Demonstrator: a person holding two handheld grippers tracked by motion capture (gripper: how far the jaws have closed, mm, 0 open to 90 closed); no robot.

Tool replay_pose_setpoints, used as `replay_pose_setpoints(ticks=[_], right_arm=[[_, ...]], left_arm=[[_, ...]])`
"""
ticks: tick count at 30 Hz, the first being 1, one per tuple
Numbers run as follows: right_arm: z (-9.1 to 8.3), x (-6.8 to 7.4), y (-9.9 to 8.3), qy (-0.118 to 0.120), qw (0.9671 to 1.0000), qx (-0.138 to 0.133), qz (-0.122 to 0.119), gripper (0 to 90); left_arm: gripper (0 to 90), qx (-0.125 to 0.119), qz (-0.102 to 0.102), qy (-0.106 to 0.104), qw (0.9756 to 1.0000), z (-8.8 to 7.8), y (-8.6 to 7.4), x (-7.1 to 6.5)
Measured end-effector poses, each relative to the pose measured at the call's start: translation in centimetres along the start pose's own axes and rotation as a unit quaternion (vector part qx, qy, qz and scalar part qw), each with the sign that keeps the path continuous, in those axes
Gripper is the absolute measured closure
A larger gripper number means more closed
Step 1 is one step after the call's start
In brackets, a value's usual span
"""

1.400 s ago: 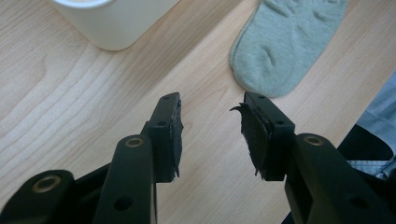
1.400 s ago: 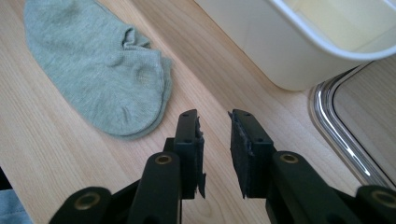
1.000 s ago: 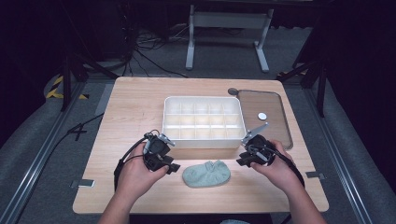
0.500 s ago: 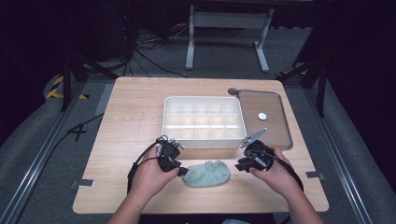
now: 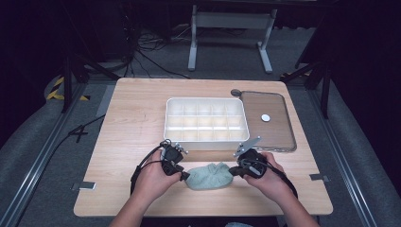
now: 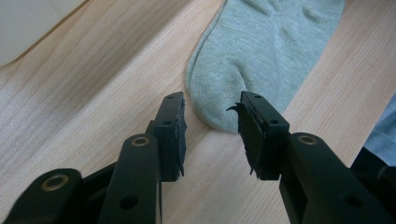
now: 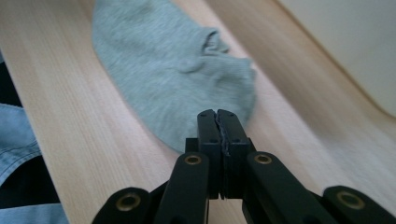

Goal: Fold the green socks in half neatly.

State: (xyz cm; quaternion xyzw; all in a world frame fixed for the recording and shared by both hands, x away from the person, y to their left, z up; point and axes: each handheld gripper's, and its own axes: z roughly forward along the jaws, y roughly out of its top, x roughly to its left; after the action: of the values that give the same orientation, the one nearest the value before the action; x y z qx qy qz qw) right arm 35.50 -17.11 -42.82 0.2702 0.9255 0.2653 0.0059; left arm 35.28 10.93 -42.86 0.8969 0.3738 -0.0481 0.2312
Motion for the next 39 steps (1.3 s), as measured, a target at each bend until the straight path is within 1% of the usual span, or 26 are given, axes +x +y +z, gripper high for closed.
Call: replay_pose_setpoints(ticks=[1,2,3,5,7,8,9,10,13,15,16,17,19,22,24,26,28,29,30,31,32,33,34,35,37,39], right_arm=[[0.7,0.1,0.0,0.004,0.9999,0.011,-0.003,89.6],[1.1,0.1,0.0,0.005,0.9998,0.02,-0.004,89.6],[1.1,0.1,0.0,0.005,0.9998,0.02,-0.004,89.6],[1.7,0.2,-0.1,-0.003,0.9993,0.036,-0.006,89.5],[2.1,0.3,-0.2,0.002,0.9991,0.042,-0.004,89.6],[2.1,0.3,-0.2,-0.001,0.9991,0.043,-0.004,89.7],[2.1,0.4,-0.2,-0.003,0.999,0.045,-0.003,89.7],[2.1,0.5,-0.2,-0.002,0.9989,0.046,-0.002,89.7],[2.2,0.7,-0.2,0.0,0.9987,0.05,0.002,89.8],[2.2,1.0,-0.2,0.01,0.9984,0.055,0.001,89.7],[2.2,1.1,-0.2,0.01,0.9984,0.056,-0.001,89.7],[2.2,1.3,-0.1,0.009,0.9982,0.059,-0.003,89.6],[2.2,1.3,-0.1,0.007,0.9982,0.06,-0.003,89.6],[2.3,1.3,-0.1,0.005,0.9982,0.059,-0.003,89.6],[2.2,1.4,-0.1,0.002,0.9982,0.06,-0.004,89.6],[2.2,1.5,-0.1,0.0,0.9981,0.061,-0.006,89.6],[2.3,1.6,0.0,-0.004,0.998,0.063,-0.006,89.4],[2.3,1.6,0.0,-0.004,0.998,0.063,-0.006,89.4],[2.3,1.6,0.0,-0.005,0.998,0.063,-0.008,89.4],[2.3,1.6,0.0,-0.006,0.9978,0.065,-0.01,89.3],[2.3,1.7,0.0,-0.003,0.9979,0.064,-0.007,89.1],[2.2,1.6,0.1,-0.005,0.9979,0.064,-0.008,88.9],[2.1,1.7,0.1,-0.002,0.9981,0.061,-0.007,88.2],[2.0,1.7,0.2,0.0,0.9986,0.053,-0.006,88.1],[1.5,2.0,0.5,0.005,0.9996,0.029,-0.006,88.1],[1.4,2.5,0.9,0.006,0.9999,0.008,-0.011,88.6]], left_arm=[[60.9,-0.002,0.002,0.003,1.0,-0.1,0.0,0.0],[60.7,-0.004,0.001,0.003,1.0,-0.1,0.0,0.1],[60.4,-0.004,0.001,0.003,1.0,-0.1,0.0,0.1],[60.0,-0.005,0.0,0.003,1.0,-0.1,-0.1,0.1],[59.1,-0.003,-0.008,0.003,1.0,-0.1,-0.1,0.2],[59.1,-0.001,-0.012,0.004,0.9999,0.0,-0.2,0.2],[58.9,-0.001,-0.012,0.004,0.9999,0.0,-0.2,0.2],[58.4,0.006,-0.017,0.006,0.9998,0.2,-0.3,0.3],[57.0,0.007,-0.023,0.009,0.9997,0.5,-0.4,0.3],[56.1,-0.004,-0.027,0.012,0.9995,0.8,-0.4,0.5],[55.7,-0.011,-0.033,0.008,0.9994,0.9,-0.4,0.5],[55.4,-0.022,-0.044,-0.002,0.9988,1.3,-0.4,0.5],[55.4,-0.023,-0.047,-0.004,0.9986,1.5,-0.4,0.5],[56.7,-0.016,-0.055,-0.003,0.9984,1.9,-0.3,0.3],[57.9,-0.01,-0.055,-0.003,0.9984,2.1,-0.3,0.1],[61.1,-0.009,-0.053,-0.004,0.9986,2.2,-0.3,0.0],[65.3,-0.008,-0.046,0.005,0.9989,2.4,-0.1,-0.5],[67.0,-0.008,-0.046,0.005,0.9989,2.4,-0.1,-0.5],[67.0,-0.009,-0.044,0.012,0.9989,2.6,0.0,-0.8],[70.5,-0.006,-0.046,0.013,0.9989,2.6,0.0,-0.9],[74.8,-0.005,-0.045,0.013,0.9989,2.6,0.1,-1.0],[77.4,-0.009,-0.047,0.011,0.9988,2.6,0.1,-1.0],[81.2,-0.012,-0.047,0.012,0.9988,2.6,0.1,-1.0],[82.0,-0.013,-0.047,0.011,0.9987,2.6,0.1,-1.0],[82.9,-0.017,-0.046,0.016,0.9987,2.5,0.1,-1.0],[83.1,-0.016,-0.044,0.019,0.9987,2.5,0.2,-1.1]])
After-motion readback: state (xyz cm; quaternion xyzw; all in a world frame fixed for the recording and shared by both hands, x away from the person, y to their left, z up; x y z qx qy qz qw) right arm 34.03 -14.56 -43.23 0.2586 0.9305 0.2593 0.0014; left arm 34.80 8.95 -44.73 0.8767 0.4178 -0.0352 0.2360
